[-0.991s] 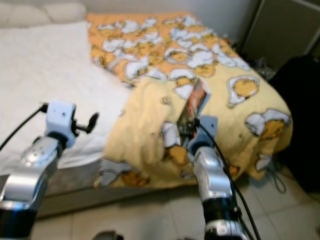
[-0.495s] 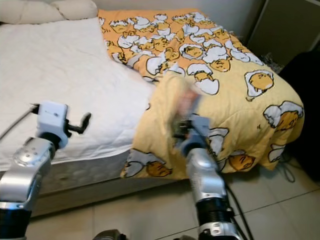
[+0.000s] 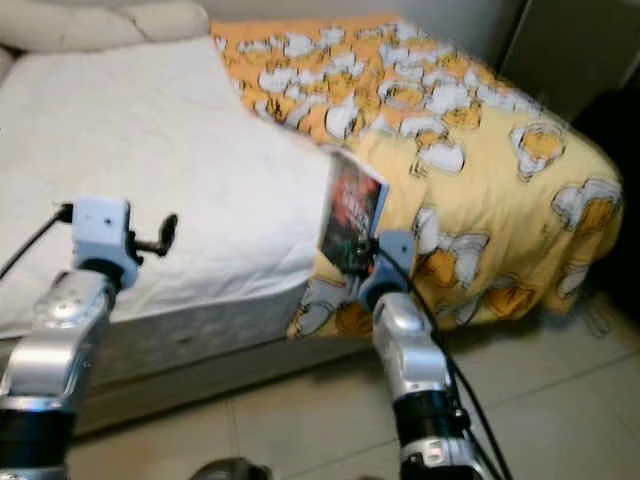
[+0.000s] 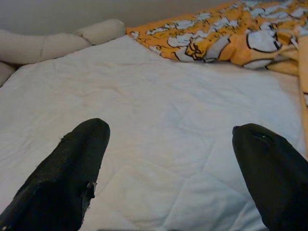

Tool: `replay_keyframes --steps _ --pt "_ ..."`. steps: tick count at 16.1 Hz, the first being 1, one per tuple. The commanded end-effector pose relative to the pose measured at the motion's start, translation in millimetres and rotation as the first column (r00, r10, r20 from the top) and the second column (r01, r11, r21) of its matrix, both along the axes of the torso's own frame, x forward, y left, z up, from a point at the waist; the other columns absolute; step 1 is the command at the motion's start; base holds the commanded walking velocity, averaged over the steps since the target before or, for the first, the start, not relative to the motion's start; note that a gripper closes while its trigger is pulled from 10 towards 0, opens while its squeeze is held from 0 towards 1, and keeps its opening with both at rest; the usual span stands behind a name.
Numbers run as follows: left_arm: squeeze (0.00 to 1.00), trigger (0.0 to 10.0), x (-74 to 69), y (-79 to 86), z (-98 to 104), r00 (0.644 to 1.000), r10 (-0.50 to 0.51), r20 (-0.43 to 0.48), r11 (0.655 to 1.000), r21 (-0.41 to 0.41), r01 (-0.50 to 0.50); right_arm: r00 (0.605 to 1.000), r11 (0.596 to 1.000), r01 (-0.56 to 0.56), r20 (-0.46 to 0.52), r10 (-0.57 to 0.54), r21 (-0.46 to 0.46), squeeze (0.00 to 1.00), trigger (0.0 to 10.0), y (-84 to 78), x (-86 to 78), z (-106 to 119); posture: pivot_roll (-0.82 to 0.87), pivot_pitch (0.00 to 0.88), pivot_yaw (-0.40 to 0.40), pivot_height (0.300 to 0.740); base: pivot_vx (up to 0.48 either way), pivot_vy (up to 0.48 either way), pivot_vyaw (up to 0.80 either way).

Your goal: Clean up the room

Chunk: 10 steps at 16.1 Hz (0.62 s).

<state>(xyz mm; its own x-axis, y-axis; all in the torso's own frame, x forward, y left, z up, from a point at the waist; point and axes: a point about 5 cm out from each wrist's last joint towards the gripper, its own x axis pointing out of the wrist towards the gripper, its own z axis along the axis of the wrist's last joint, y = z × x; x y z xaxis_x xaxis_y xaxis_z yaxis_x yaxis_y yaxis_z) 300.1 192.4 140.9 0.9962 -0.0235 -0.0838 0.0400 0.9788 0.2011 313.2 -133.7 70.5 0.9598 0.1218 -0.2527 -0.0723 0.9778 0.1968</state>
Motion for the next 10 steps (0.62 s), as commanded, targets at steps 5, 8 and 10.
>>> replay_keyframes --steps 5,8,10 --pt "0.28 10.0 0.7 -0.4 1.0 1.000 0.003 0.017 1.000 0.009 -0.003 0.998 1.000 0.017 0.056 -0.017 -0.004 0.00 10.0 -3.4 4.8 11.4 0.09 0.000 0.005 0.740 0.000 0.441 0.00" --pt "0.25 10.0 1.7 -1.6 0.5 1.000 -0.015 0.002 1.000 0.018 0.015 0.998 1.000 0.017 0.060 -0.017 -0.003 0.00 10.0 -3.1 5.8 12.8 0.09 0.000 0.004 0.740 0.000 0.418 0.00" --pt "0.25 10.0 1.9 -1.2 0.6 1.000 -0.016 0.004 1.000 0.021 0.016 0.998 1.000 0.017 0.063 -0.016 -0.005 0.00 10.0 -2.8 6.1 13.2 0.09 0.000 0.004 0.740 0.000 0.409 0.00"
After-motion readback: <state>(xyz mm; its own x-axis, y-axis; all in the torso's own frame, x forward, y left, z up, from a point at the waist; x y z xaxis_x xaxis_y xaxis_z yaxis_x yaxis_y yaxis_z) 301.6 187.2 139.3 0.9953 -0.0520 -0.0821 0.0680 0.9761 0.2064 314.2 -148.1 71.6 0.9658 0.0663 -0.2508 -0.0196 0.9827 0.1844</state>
